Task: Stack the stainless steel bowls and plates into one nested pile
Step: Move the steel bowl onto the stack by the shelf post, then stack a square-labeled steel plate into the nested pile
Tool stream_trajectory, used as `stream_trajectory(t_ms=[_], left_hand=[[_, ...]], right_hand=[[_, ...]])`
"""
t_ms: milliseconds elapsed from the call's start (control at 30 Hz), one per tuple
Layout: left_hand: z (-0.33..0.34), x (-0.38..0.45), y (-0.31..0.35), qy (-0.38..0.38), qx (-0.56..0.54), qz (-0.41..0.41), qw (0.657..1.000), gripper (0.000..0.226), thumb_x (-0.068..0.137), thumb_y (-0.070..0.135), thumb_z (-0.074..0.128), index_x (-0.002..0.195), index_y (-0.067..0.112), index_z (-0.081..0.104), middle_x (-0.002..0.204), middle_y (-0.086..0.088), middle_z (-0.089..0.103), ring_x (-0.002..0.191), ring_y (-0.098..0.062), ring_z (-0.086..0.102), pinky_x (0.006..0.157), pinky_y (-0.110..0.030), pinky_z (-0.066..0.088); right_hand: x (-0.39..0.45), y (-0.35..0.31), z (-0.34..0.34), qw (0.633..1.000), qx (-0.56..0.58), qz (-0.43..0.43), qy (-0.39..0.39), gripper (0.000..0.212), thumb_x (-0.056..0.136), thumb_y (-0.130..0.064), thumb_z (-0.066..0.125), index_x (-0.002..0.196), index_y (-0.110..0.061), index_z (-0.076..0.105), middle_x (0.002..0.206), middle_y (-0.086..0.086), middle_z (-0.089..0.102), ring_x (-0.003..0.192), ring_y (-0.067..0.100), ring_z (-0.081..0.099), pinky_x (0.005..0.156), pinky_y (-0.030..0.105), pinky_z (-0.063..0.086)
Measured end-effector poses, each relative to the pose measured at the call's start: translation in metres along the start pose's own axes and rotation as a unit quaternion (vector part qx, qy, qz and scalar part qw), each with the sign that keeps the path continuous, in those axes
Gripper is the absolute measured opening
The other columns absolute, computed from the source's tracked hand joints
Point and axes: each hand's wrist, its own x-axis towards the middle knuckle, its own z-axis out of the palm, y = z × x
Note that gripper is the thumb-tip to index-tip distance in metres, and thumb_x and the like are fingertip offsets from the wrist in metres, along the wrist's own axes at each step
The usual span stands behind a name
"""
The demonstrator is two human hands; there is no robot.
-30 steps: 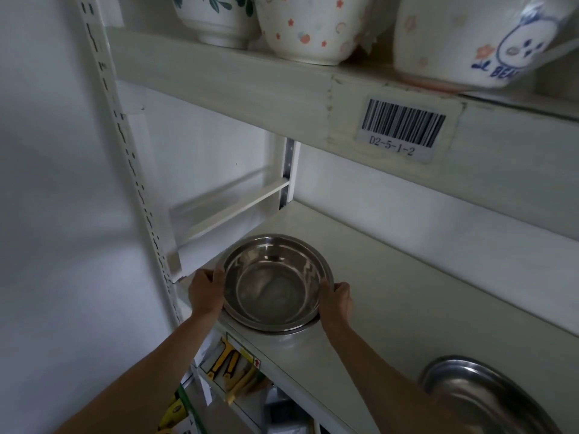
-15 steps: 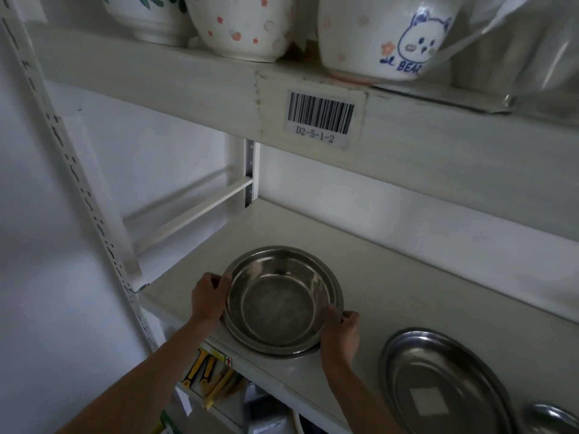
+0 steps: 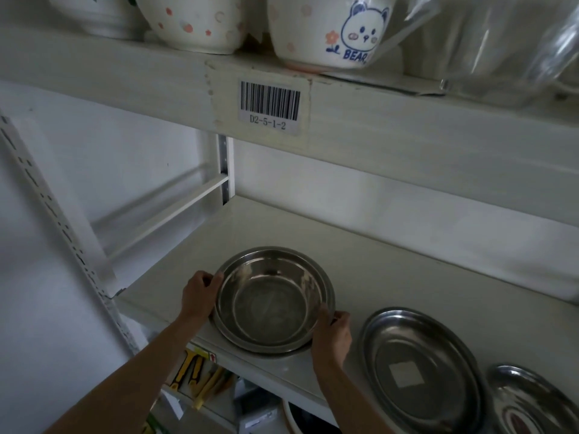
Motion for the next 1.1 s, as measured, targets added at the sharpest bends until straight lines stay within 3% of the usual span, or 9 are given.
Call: stream_trajectory(t_ms=[133, 233, 333, 433, 633, 767, 900, 1000, 1100], left_hand=[[0.000, 0.003, 0.003, 0.006, 0.041, 0.002, 0.999, 0.033, 0.093, 0.029, 0.054, 0.107, -0.001, 0.058, 0.099, -0.018, 0.068, 0.084, -0.027, 0.062, 0.079, -0.037, 0.052], [0.000, 0.004, 0.015, 0.043, 0.051, 0.016, 0.998, 0.029, 0.090, 0.021, 0.060, 0.111, 0.000, 0.058, 0.108, -0.018, 0.065, 0.091, -0.028, 0.062, 0.082, -0.038, 0.051], [0.002, -0.004, 0.036, 0.086, 0.042, 0.080, 0.992, 0.029, 0.089, 0.017, 0.060, 0.115, 0.003, 0.056, 0.116, -0.018, 0.055, 0.100, -0.030, 0.058, 0.086, -0.040, 0.048], [0.012, -0.021, 0.065, 0.087, 0.011, 0.170, 0.982, 0.025, 0.091, 0.015, 0.059, 0.113, 0.005, 0.056, 0.114, -0.014, 0.055, 0.099, -0.024, 0.057, 0.081, -0.031, 0.047], [0.064, -0.083, 0.113, -0.019, -0.049, 0.294, 0.954, 0.018, 0.092, 0.021, 0.058, 0.109, 0.018, 0.055, 0.103, 0.001, 0.061, 0.087, -0.007, 0.061, 0.075, -0.019, 0.050], [0.105, -0.129, 0.121, -0.100, -0.067, 0.310, 0.943, 0.018, 0.093, 0.029, 0.056, 0.110, 0.023, 0.054, 0.090, 0.007, 0.060, 0.080, -0.003, 0.059, 0.068, -0.011, 0.048], [0.137, -0.163, 0.113, -0.137, -0.053, 0.283, 0.948, 0.021, 0.092, 0.022, 0.057, 0.111, 0.013, 0.056, 0.090, -0.001, 0.058, 0.076, -0.008, 0.055, 0.072, -0.020, 0.048], [0.155, -0.184, 0.101, -0.155, -0.055, 0.217, 0.962, 0.020, 0.093, 0.021, 0.055, 0.110, 0.011, 0.053, 0.088, 0.001, 0.053, 0.075, -0.007, 0.051, 0.067, -0.012, 0.039], [0.169, -0.201, 0.091, -0.156, -0.038, 0.208, 0.965, 0.016, 0.094, 0.021, 0.054, 0.106, 0.010, 0.053, 0.094, -0.002, 0.052, 0.085, -0.018, 0.051, 0.075, -0.023, 0.037]], right_hand=[[-0.002, -0.003, -0.007, 1.000, 0.000, -0.006, -0.019, 0.021, 0.096, -0.034, 0.052, 0.096, -0.013, 0.050, 0.092, 0.008, 0.062, 0.094, 0.033, 0.061, 0.077, 0.036, 0.044], [0.000, -0.010, -0.012, 1.000, -0.008, -0.015, -0.025, 0.030, 0.097, -0.033, 0.052, 0.113, -0.009, 0.054, 0.110, 0.014, 0.065, 0.104, 0.033, 0.061, 0.085, 0.039, 0.048], [0.002, -0.019, -0.018, 0.999, -0.019, -0.021, -0.029, 0.049, 0.098, -0.035, 0.048, 0.138, -0.006, 0.046, 0.132, 0.013, 0.055, 0.120, 0.030, 0.055, 0.096, 0.036, 0.042], [0.002, -0.026, -0.028, 0.998, 0.004, -0.057, -0.027, 0.051, 0.098, -0.034, 0.049, 0.142, -0.009, 0.042, 0.140, 0.011, 0.049, 0.124, 0.026, 0.052, 0.103, 0.039, 0.043], [0.002, -0.030, -0.071, 0.992, 0.096, -0.086, 0.012, 0.032, 0.096, -0.022, 0.055, 0.128, -0.014, 0.056, 0.124, 0.005, 0.061, 0.106, 0.015, 0.059, 0.091, 0.028, 0.044], [0.010, -0.020, -0.113, 0.991, 0.106, -0.058, 0.057, 0.021, 0.095, -0.020, 0.056, 0.114, -0.016, 0.063, 0.103, 0.005, 0.069, 0.096, 0.022, 0.064, 0.089, 0.038, 0.051], [0.017, 0.009, -0.165, 0.989, 0.072, -0.054, 0.117, 0.007, 0.095, -0.026, 0.054, 0.096, -0.026, 0.062, 0.086, 0.005, 0.070, 0.080, 0.026, 0.067, 0.079, 0.044, 0.055], [0.017, 0.036, -0.200, 0.986, 0.061, -0.020, 0.157, 0.014, 0.095, -0.025, 0.054, 0.104, -0.021, 0.064, 0.096, 0.006, 0.069, 0.091, 0.027, 0.064, 0.085, 0.045, 0.053], [0.015, 0.061, -0.225, 0.981, 0.064, 0.038, 0.182, 0.024, 0.097, -0.026, 0.053, 0.112, -0.010, 0.064, 0.105, 0.012, 0.068, 0.099, 0.030, 0.062, 0.091, 0.046, 0.050]])
